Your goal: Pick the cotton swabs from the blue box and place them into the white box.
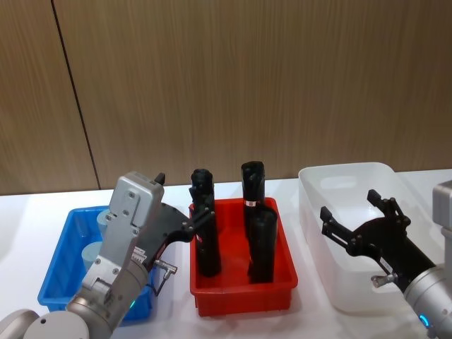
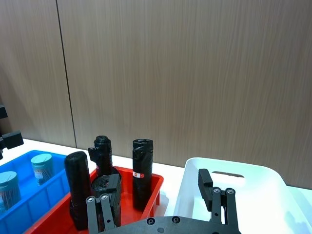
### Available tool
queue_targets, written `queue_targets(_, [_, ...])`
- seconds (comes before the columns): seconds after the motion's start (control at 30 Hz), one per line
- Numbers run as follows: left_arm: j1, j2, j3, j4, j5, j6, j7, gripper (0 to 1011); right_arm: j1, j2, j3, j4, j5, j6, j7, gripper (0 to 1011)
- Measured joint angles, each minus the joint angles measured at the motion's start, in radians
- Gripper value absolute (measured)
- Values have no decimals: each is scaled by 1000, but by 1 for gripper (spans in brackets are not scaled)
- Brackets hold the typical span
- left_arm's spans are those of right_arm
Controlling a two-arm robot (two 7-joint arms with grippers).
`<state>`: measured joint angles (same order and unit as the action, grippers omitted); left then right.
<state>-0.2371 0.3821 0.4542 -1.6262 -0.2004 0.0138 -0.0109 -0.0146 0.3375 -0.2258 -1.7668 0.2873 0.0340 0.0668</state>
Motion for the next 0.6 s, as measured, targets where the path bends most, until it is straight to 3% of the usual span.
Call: queue_targets(0.6, [0, 0, 0, 0, 0, 0, 0, 1004, 0, 0, 0, 0, 0, 0, 0, 1002])
